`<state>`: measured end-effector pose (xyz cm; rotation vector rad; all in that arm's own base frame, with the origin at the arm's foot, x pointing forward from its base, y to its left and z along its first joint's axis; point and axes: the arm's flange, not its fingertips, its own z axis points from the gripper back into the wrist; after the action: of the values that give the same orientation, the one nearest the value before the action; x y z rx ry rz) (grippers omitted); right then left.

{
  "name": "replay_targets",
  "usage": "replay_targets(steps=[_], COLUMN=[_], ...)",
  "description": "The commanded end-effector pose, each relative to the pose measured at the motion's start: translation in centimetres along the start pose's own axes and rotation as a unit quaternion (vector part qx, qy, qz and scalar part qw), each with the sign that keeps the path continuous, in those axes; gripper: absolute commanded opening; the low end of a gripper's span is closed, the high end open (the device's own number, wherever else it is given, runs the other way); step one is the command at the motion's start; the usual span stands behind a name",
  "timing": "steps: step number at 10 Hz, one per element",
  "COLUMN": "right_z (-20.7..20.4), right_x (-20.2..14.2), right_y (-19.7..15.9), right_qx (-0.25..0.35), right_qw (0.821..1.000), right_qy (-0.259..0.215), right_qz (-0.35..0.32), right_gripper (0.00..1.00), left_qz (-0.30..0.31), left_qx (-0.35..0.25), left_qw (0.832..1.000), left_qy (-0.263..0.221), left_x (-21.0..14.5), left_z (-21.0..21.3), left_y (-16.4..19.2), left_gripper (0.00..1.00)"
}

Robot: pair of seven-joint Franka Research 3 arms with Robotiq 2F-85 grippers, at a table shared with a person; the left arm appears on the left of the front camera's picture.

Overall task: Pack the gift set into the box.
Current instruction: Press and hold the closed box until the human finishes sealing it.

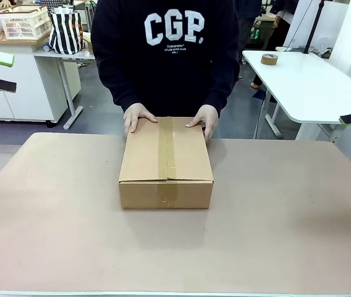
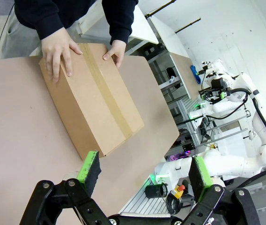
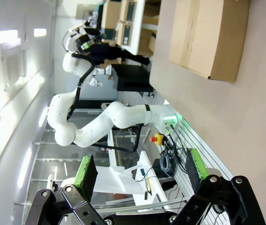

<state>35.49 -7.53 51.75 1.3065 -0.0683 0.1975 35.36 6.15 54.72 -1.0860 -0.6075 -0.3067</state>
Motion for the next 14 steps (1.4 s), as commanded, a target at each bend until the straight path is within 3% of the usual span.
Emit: replay_targets(steps=[1,6,7,9,10,12,13,14], right_z=[0.2,0.0,-0.7,-4.1,-6.9,-12.6,-14.7,-16.9], right_x=[-0.1,0.0,0.8,3.6,5.2,7.4,7.8,7.7], right_y=[0.0,0.0,0.2,1.5,2.5,2.9,3.2,3.7], right_qx=[0.001,0.0,-0.024,-0.024,-0.027,-0.075,-0.073,-0.042], right_qw=[1.0,1.0,0.999,0.988,0.971,0.917,0.885,0.867], right_qy=[-0.002,0.0,-0.017,-0.001,0.004,-0.007,-0.001,0.034], right_qz=[0.0,0.0,0.039,0.152,0.239,0.393,0.46,0.495], right_gripper=[1.0,1.0,1.0,1.0,1.0,1.0,1.0,1.0], left_qz=[0.0,0.0,-0.042,-0.203,-0.258,-0.35,-0.421,-0.449], left_qx=[0.0,0.0,0.055,0.039,0.018,-0.04,-0.091,-0.131], left_qw=[1.0,1.0,0.997,0.978,0.966,0.936,0.902,0.884], left_qy=[0.0,0.0,0.016,0.0,-0.019,-0.019,-0.005,0.019], left_x=[0.0,0.0,0.3,1.5,2.0,1.9,1.2,0.6], left_z=[0.0,0.0,-0.4,-2.5,-4.6,-8.8,-10.8,-13.0], left_y=[0.0,0.0,0.5,-0.1,-0.7,-2.1,-2.4,-2.7], left_gripper=[1.0,1.0,1.0,1.0,1.0,1.0,1.0,1.0])
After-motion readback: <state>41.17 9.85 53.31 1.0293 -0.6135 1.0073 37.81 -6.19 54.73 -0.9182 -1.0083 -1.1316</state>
